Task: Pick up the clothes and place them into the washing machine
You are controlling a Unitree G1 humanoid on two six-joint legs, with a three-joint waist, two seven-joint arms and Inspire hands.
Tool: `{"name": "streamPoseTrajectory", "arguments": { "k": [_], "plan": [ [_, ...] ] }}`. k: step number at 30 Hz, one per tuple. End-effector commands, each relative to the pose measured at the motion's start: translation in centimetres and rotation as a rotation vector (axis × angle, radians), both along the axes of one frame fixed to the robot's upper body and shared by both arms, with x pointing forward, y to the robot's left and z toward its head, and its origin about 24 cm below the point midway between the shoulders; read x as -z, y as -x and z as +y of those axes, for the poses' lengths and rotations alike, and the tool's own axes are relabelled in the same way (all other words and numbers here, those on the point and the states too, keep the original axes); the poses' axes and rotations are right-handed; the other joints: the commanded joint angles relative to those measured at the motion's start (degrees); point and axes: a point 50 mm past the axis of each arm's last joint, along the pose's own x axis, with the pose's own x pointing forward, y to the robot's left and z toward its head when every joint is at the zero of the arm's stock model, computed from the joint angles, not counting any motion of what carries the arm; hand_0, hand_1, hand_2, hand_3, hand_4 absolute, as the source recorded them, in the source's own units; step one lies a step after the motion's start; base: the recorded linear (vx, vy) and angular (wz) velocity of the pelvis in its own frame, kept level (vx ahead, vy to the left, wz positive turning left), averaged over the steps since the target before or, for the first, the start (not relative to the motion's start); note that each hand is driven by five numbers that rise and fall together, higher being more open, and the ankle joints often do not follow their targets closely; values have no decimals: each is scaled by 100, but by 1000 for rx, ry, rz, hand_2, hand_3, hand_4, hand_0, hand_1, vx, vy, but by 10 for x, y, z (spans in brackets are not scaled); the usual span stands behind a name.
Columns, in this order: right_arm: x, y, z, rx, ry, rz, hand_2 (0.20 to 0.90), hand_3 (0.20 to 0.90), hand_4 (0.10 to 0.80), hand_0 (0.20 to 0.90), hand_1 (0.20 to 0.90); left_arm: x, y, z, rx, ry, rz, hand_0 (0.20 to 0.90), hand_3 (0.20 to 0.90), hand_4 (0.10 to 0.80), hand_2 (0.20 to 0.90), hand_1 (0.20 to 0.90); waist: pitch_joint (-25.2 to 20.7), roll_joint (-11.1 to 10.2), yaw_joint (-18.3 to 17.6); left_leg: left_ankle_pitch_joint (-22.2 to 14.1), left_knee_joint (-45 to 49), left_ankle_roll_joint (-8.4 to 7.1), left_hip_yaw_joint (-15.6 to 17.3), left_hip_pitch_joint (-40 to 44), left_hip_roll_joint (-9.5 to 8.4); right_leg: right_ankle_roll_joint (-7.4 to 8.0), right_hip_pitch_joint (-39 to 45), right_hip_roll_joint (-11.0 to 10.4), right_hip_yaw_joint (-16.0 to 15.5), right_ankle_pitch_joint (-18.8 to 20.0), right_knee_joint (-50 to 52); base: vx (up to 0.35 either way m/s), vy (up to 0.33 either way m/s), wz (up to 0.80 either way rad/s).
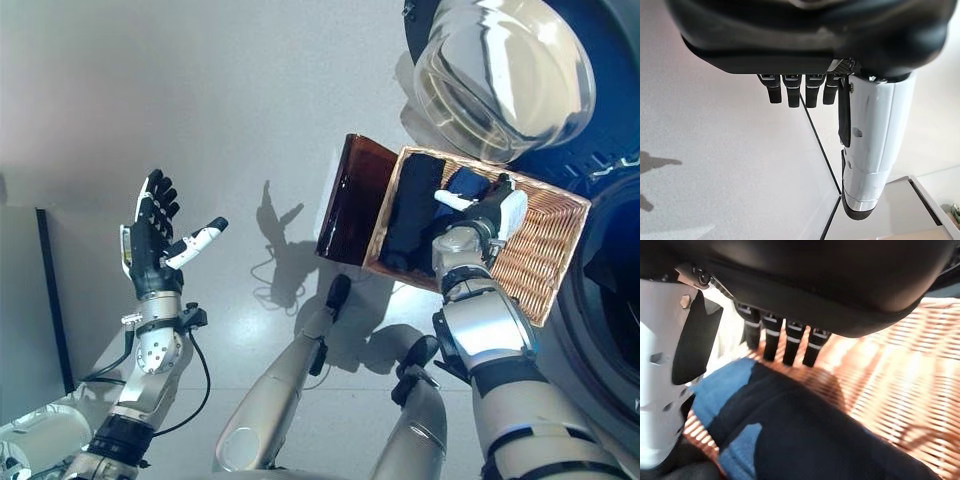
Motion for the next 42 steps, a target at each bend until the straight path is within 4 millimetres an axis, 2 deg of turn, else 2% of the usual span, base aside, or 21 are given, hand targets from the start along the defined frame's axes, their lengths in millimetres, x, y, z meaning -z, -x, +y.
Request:
{"name": "streamPoseTrajectory", "arguments": {
  "k": [1,7,14,19,22,23,28,30,31,32,37,42],
  "plan": [
    [-17,6,-27,61,104,-11,200,200,300,200,200,-49,12,-1,10,-3,-290,900,900,800,900,900,-55,550,172,-856,796,-349,329,-399,-134,-256,129,8,286,547,-558,-24,37,-1],
    [-9,19,-47,122,92,22,200,200,300,200,200,-46,14,-4,33,6,-288,900,900,800,900,900,-168,765,262,-849,774,-332,381,-361,-125,-233,73,-67,392,558,-527,0,0,0],
    [-5,24,-56,147,66,6,200,200,300,200,200,-38,16,-4,50,3,-254,900,900,800,900,900,-321,916,290,-838,682,-312,445,-209,-129,-196,121,-98,484,603,-595,16,15,-7],
    [-2,25,-55,144,28,-33,200,200,300,200,200,-33,16,-4,58,9,-228,900,900,800,900,900,-406,945,241,-833,570,-296,496,-42,-132,-169,253,-94,545,646,-738,32,12,-8],
    [0,24,-50,132,-27,-97,200,200,300,200,200,-28,16,-2,63,8,-203,900,900,800,900,900,-514,944,173,-818,446,-283,557,163,-121,-147,416,-93,600,717,-896,-6,25,-10],
    [0,23,-49,130,-37,-109,200,200,300,200,200,-28,16,-1,62,5,-200,900,900,800,900,900,-504,973,145,-668,417,-253,611,152,-112,-180,409,-89,574,867,-950,-84,54,-10],
    [4,18,-34,92,-117,-202,200,200,300,200,200,-20,15,6,40,3,-158,900,900,800,900,900,-599,933,-44,-676,297,-247,718,430,-70,-156,655,-69,657,968,-1182,-2,21,-17],
    [7,14,-19,47,-161,-260,200,200,300,200,200,-16,14,11,21,2,-135,900,900,800,900,900,-613,873,-205,-682,240,-243,776,573,-45,-158,753,-28,737,1003,-1281,0,12,-15],
    [7,14,-19,47,-161,-260,200,200,300,200,200,-16,15,11,21,2,-134,900,900,800,900,900,-608,869,-206,-681,236,-242,779,581,-45,-157,760,-28,739,1005,-1285,-25,13,-26],
    [8,12,-7,5,-198,-317,200,200,300,200,200,-13,14,15,5,4,-118,900,900,800,900,900,-588,847,-334,-672,200,-248,839,663,-10,-147,821,0,803,1056,-1378,-36,3,-27],
    [20,19,7,-29,-266,-401,200,200,300,200,200,-6,15,23,-32,19,-90,900,900,800,900,900,-560,806,-578,-624,33,-276,949,873,41,-130,958,70,893,1138,-1591,-31,-13,-26],
    [33,38,3,0,-356,-519,200,200,300,200,200,-1,16,26,-59,41,-82,900,900,800,900,900,-512,855,-795,-614,4,-280,1034,956,82,-155,908,152,998,1126,-1572,-24,-13,-25]
  ]
}}
